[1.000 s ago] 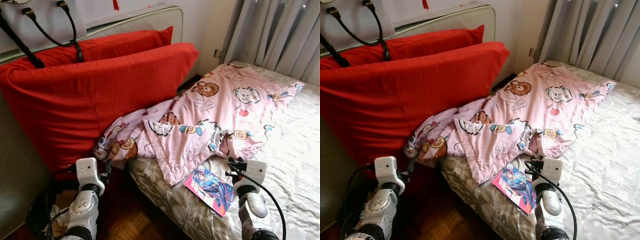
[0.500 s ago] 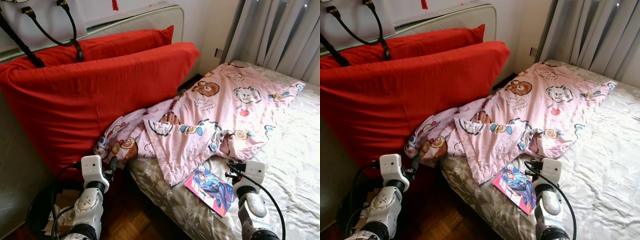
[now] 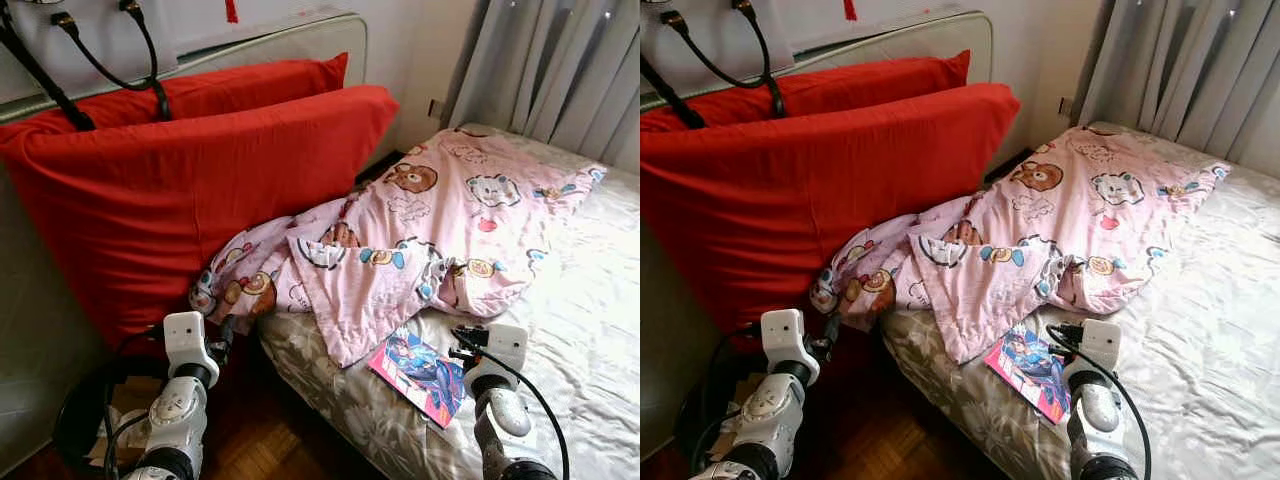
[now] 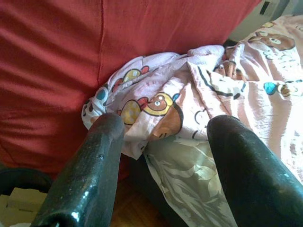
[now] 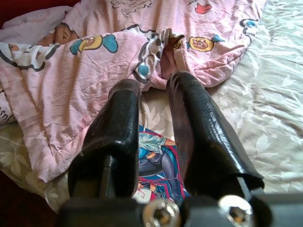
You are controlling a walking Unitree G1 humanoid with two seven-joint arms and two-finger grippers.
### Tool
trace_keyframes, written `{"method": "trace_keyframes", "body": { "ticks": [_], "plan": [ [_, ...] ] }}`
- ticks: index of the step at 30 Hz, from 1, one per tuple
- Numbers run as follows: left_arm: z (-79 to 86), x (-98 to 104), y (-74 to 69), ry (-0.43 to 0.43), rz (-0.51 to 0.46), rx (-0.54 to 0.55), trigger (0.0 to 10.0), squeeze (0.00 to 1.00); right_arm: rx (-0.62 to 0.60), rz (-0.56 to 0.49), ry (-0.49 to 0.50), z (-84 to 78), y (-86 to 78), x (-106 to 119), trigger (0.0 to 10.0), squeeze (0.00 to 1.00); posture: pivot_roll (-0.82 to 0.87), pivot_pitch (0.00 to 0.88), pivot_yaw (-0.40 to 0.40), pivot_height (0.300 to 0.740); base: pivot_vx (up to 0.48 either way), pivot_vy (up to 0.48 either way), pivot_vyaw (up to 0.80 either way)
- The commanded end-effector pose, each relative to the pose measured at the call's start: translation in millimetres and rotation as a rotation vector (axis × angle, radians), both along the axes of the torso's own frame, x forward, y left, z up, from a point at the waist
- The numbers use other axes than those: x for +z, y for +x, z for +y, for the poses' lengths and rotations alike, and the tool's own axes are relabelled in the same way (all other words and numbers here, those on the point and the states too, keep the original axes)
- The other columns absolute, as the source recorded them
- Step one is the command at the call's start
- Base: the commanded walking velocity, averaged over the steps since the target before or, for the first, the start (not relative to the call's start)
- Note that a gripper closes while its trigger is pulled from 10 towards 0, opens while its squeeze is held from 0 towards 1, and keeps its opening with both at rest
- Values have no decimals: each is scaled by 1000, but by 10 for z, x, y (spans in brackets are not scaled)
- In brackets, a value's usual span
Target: Clean up the room
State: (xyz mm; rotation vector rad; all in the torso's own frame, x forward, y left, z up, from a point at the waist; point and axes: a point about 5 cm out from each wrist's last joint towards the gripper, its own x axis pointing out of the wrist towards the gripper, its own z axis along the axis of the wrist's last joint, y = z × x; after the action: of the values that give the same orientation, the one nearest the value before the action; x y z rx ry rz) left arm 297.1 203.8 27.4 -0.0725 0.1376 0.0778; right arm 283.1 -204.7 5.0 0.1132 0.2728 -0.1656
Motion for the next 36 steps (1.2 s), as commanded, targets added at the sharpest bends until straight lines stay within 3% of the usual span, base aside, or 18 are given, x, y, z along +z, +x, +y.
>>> {"method": "trace_keyframes", "body": {
  "ticks": [1,5,36],
  "plan": [
    [-4,12,6,-8,-5,0,10000,0,4,24,-4,-7,-11,-24,10000,0,28,0,-25,695,0,0,0],
    [6,16,6,-4,-5,8,10000,0,21,48,5,32,-13,-50,10000,0,28,0,-24,670,0,0,0],
    [54,-28,-1,-16,44,17,10000,0,53,108,3,67,-76,-139,10000,0,27,0,-14,651,0,0,0]
  ]
}}
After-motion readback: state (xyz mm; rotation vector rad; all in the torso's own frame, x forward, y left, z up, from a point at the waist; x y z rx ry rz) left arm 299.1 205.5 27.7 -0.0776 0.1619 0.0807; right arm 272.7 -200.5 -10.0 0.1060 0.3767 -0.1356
